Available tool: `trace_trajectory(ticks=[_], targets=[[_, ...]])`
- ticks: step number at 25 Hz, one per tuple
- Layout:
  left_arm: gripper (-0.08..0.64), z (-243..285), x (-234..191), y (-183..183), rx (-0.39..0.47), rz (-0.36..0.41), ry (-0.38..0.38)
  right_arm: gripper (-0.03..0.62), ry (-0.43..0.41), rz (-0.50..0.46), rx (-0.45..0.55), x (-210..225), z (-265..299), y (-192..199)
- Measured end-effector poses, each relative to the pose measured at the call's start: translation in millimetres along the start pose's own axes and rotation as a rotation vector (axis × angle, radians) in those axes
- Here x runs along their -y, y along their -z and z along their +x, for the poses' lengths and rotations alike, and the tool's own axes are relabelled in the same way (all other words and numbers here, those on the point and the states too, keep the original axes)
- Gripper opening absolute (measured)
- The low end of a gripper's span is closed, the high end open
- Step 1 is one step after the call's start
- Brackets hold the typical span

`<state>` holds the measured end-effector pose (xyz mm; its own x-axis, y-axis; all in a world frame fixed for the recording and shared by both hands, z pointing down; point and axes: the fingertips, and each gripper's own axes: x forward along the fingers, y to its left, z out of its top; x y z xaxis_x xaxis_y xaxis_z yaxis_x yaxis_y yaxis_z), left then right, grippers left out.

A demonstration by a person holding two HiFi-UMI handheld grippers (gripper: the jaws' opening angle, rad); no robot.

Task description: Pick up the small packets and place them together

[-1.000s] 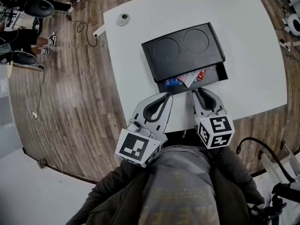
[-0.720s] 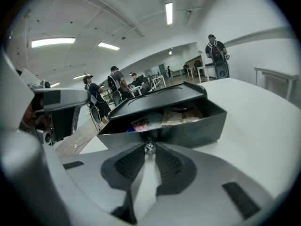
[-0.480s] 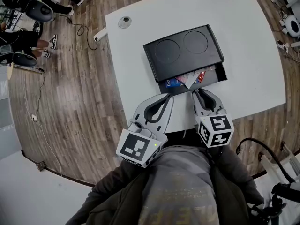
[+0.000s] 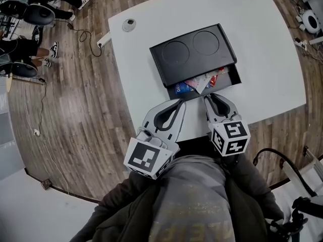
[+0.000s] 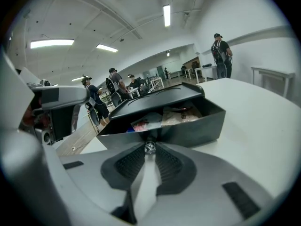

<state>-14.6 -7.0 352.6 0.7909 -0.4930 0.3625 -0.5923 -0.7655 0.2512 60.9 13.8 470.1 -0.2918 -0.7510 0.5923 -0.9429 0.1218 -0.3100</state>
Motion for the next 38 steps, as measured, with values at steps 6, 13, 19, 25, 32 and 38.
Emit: trace_trajectory(ticks=[6,13,19,25,32,38], targets=[[0.003,3,7,-1,0.001,0.002,0.0,0.077,0.0,-0.005,0.002,3,-3,2],[0.003,8,18,3,-0.009,-0.004,-0.001,0.077,-0.01,-0.023,-0.002,4,-9,6],[0.003,8,27,10,-0.018,0.0,0.014,0.077,-0.01,-0.026,-0.004,0,-15,18],[0.003,11,40,14,-0.026,0.007,0.028,0.077,-0.01,-0.019,-0.003,3,-26,26],[0.003,5,56,19,-0.033,0.011,0.038,0.077,-0.02,-0.02,-0.016,-1,-37,38],[0.003,5,62,23,-0.034,0.015,0.031,0.077,-0.017,-0.022,0.007,5,-41,38]])
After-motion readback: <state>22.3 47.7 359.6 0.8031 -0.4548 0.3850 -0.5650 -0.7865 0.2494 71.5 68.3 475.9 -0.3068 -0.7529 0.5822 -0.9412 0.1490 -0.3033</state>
